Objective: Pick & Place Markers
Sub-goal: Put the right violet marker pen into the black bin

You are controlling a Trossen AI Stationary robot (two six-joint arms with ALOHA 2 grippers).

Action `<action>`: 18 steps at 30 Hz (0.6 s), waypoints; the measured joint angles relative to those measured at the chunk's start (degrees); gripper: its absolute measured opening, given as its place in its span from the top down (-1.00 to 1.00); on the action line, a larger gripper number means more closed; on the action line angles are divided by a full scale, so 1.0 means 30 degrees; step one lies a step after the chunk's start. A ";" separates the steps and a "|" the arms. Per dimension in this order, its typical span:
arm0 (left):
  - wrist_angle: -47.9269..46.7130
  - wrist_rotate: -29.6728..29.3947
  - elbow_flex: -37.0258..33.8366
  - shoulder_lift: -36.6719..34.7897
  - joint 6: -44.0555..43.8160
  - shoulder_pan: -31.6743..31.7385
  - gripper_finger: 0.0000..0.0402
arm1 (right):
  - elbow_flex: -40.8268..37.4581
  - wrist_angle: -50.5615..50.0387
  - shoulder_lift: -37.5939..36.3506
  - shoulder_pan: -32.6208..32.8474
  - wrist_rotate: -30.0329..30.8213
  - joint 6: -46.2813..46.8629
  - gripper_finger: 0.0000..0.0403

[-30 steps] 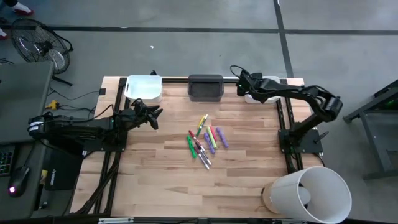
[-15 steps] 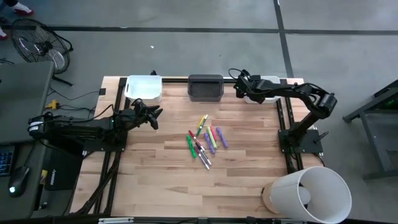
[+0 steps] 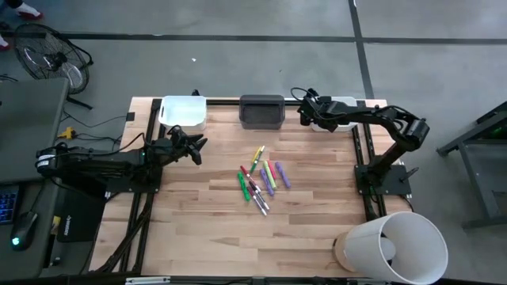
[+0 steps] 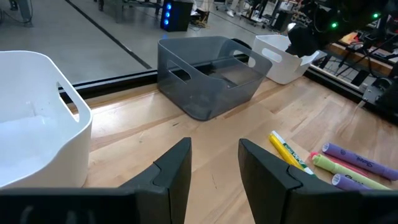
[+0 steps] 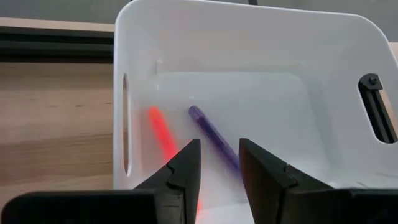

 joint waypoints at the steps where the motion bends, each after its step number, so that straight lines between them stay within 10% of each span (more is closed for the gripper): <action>1: 0.0000 -0.0002 0.0004 -0.0004 -0.0005 0.0000 0.35 | 0.0000 -0.0005 0.0000 0.0000 0.0000 -0.0001 0.50; 18: 0.0000 -0.0002 -0.0002 -0.0004 0.0002 0.0000 0.35 | 0.0000 0.0024 -0.0945 0.0008 -0.1354 -0.3057 0.46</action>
